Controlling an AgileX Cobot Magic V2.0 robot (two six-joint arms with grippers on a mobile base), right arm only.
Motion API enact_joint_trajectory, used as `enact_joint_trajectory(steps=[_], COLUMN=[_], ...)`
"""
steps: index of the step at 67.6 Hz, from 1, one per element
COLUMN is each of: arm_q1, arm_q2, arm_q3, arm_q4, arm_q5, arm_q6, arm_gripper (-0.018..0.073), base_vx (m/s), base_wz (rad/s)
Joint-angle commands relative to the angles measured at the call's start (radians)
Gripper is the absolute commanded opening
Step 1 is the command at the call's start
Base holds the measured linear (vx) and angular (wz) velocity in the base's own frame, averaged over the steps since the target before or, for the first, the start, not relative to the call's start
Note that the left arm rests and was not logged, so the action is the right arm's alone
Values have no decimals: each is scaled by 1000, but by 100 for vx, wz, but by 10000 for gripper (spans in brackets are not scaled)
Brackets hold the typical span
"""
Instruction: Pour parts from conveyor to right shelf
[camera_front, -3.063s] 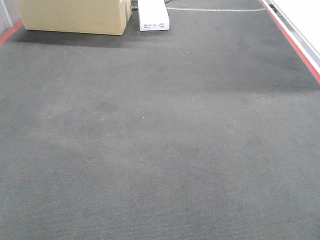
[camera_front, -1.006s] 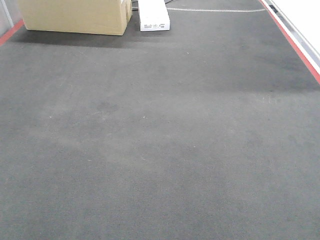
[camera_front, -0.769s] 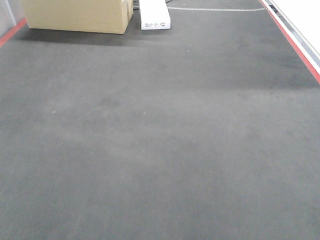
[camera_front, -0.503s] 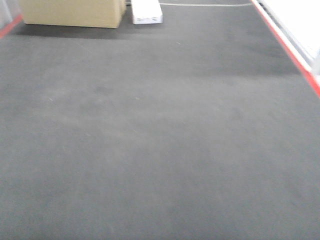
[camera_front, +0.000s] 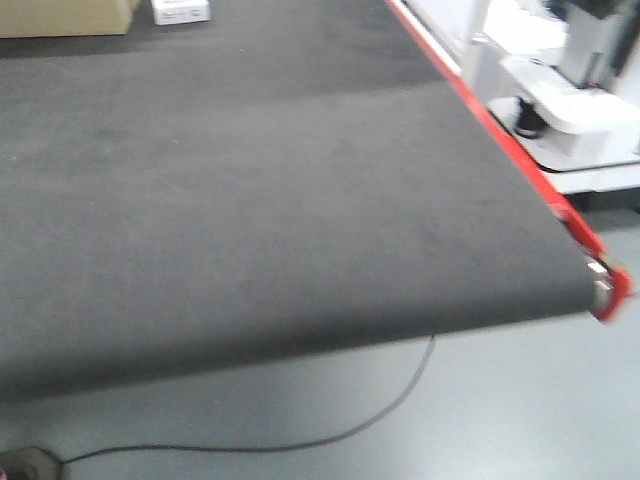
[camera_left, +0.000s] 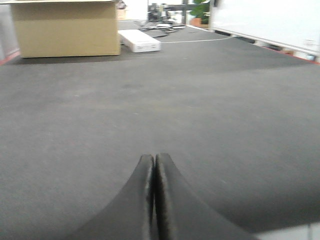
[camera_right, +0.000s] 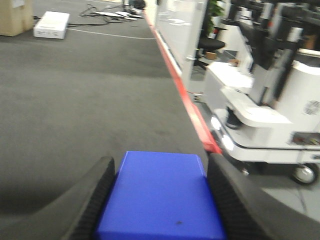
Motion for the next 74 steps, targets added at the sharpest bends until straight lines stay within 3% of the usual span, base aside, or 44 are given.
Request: enact_joint_trajectory(steps=[1, 44, 74], arm_q1=[-3, -3, -3], arm_q2=[15, 15, 15], arm_q3=[-26, -26, -26], arm_q4=[10, 10, 10], arm_q5=[-74, -74, -74], arm_q6=[-3, -3, -3], arm_gripper=[-6, -6, -6], base_vx=[-39, -34, -24], base_wz=[-37, -38, -74])
